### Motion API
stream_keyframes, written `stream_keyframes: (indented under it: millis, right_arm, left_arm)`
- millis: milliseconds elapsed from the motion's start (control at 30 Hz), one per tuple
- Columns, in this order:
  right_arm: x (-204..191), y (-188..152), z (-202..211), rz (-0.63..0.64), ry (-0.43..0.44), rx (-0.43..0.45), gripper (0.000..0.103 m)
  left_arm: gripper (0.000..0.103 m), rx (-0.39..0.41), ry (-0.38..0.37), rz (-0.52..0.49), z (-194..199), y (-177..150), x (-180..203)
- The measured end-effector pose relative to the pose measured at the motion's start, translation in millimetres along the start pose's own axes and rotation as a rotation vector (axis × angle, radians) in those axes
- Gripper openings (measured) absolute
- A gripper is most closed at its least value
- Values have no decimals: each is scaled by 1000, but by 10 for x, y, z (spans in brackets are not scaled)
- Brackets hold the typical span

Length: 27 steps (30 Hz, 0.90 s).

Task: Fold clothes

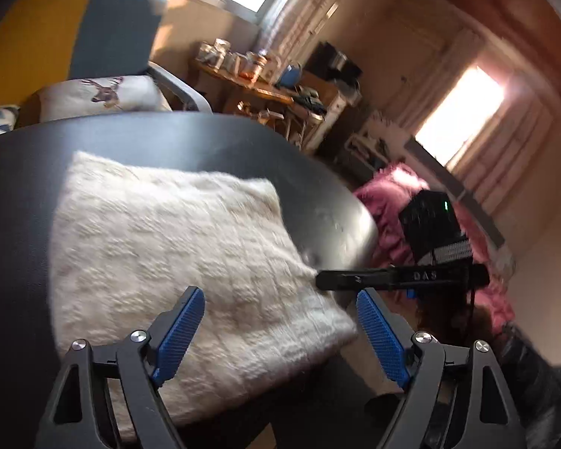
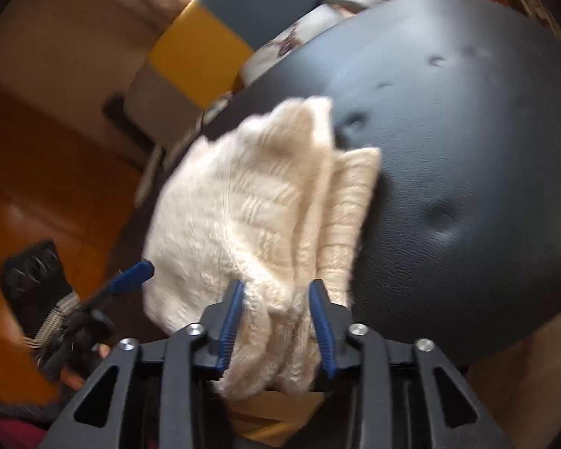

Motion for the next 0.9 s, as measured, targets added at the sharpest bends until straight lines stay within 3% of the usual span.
stream_keyframes:
  millis: [33, 100, 133, 200, 367, 500, 633, 700, 833, 867, 900]
  right_arm:
    - [69, 41, 86, -37, 35, 38, 48]
    - [271, 92, 155, -132, 36, 68, 86]
    - [381, 99, 115, -194, 27, 46, 90]
    - [529, 67, -36, -285, 57, -43, 90]
    - [414, 83, -195, -256, 98, -79, 91]
    - [227, 135, -432, -205, 74, -144, 91]
    - [12, 64, -547, -16, -42, -152, 93]
    - [-91, -53, -565, 139, -69, -165, 97]
    - [-73, -56, -562, 125, -71, -207, 96]
    - [-60, -14, -585, 101, -75, -212, 89]
    - [-47, 66, -635, 71, -85, -202, 66]
  left_arm:
    - [89, 24, 5, 44, 84, 73, -138]
    - [95, 71, 15, 132, 254, 218, -414]
    - [96, 95, 20, 176, 339, 290, -553]
    - [96, 130, 30, 266, 467, 414, -834]
    - [96, 43, 16, 357, 188, 337, -1123]
    - [96, -50, 3, 372, -36, 248, -1154]
    - [96, -170, -22, 377, -330, 161, -1075]
    - [96, -174, -58, 372, -374, 141, -1038]
    - [82, -192, -34, 361, -390, 128, -980]
    - [75, -193, -28, 366, -386, 128, -973]
    - [71, -186, -21, 370, -370, 122, -962]
Point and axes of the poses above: each gripper's, at about its wrist camera, not at the fingertips, and z roughly against the way its jaws point, x to its right, y to its top, the point moved 5 cm from there along -z, roughly the way its jaws point, and after that the axes turned 5 degrees about -x, right-handed, at the moved point
